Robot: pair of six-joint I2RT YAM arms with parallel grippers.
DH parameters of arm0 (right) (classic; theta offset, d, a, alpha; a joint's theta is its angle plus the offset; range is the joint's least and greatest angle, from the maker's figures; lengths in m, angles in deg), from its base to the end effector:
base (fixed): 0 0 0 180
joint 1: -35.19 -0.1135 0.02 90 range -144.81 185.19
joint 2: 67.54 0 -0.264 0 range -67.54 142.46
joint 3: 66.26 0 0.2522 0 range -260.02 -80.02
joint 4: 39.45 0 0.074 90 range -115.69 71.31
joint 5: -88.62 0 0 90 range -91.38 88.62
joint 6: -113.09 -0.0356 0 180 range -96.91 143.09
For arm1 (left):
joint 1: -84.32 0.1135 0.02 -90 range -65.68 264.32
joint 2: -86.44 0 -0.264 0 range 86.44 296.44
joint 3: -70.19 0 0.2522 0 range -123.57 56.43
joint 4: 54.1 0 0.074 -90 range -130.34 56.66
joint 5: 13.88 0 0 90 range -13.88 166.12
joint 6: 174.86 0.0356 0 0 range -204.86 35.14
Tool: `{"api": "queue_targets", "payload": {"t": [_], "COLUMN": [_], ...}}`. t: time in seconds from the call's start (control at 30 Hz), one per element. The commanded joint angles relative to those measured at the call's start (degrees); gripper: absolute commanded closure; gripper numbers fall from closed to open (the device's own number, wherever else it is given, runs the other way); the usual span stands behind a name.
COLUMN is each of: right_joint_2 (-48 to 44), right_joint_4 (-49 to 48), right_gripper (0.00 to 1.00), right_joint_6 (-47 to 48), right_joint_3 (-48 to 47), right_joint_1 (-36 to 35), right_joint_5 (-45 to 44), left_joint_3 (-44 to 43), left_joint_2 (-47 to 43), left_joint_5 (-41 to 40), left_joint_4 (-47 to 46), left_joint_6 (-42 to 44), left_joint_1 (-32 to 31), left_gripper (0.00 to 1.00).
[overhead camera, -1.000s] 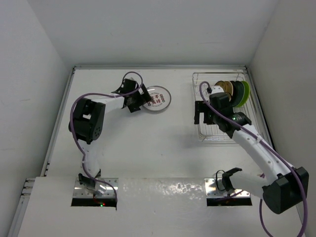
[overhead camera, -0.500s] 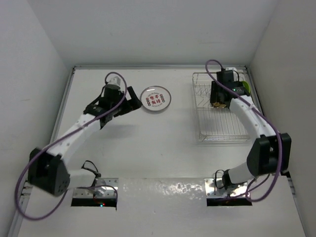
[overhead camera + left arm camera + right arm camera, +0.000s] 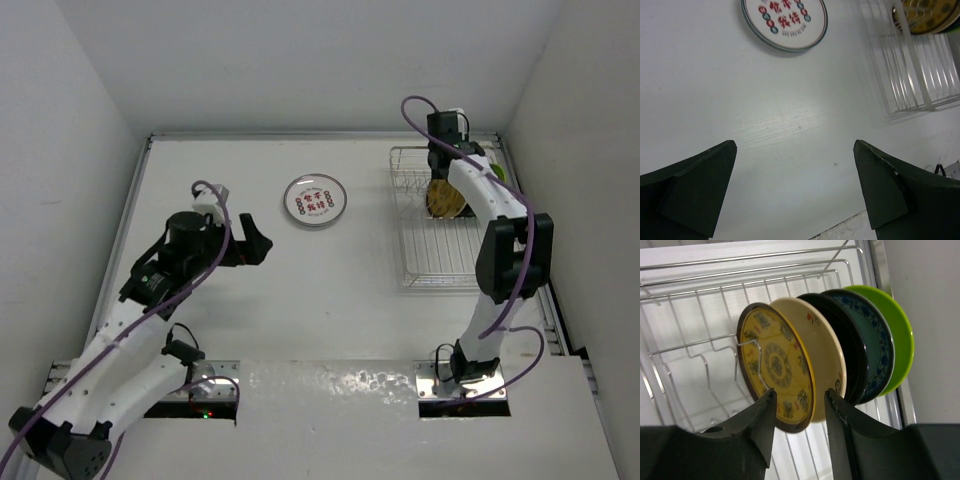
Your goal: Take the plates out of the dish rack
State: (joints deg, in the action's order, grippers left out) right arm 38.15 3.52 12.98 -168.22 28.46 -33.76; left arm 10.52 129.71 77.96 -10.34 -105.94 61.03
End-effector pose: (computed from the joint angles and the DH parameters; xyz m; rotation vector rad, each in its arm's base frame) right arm 0.4138 0.0296 0.2755 0.3285 2.2616 -0.5201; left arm 0.1530 -0.0671 0.3153 0.0607 2.0867 -0.5107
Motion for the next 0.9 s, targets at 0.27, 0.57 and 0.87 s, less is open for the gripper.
{"api": "queue_targets", "payload": {"t": [0.27,0.57,0.87], "right_joint_2": [4.9,6.6,1.0], "right_joint_4": [-0.6,0.3,3.6], "right_gripper": [0.68,0.89,1.0], "right_joint_6": [5.5,6.0,6.6], "right_joint_3": [-3.6,-3.8,-7.3], "right_joint_1": [1.7,1.9,1.9], "right_joint_5": [-1.4,-2.2,-1.8], "left_joint_3": [0.6,0.6,0.3], "left_joint_2": [1.6,1.9,1.2], "left_joint_5": [3.5,3.9,4.7], "left_joint_4": [-1.0,-0.9,-0.9], "left_joint_6": [3.0,3.2,3.4], "left_joint_1": [-0.3,-0.3,-0.3], "left_gripper": [0.0,0.0,0.0]}}
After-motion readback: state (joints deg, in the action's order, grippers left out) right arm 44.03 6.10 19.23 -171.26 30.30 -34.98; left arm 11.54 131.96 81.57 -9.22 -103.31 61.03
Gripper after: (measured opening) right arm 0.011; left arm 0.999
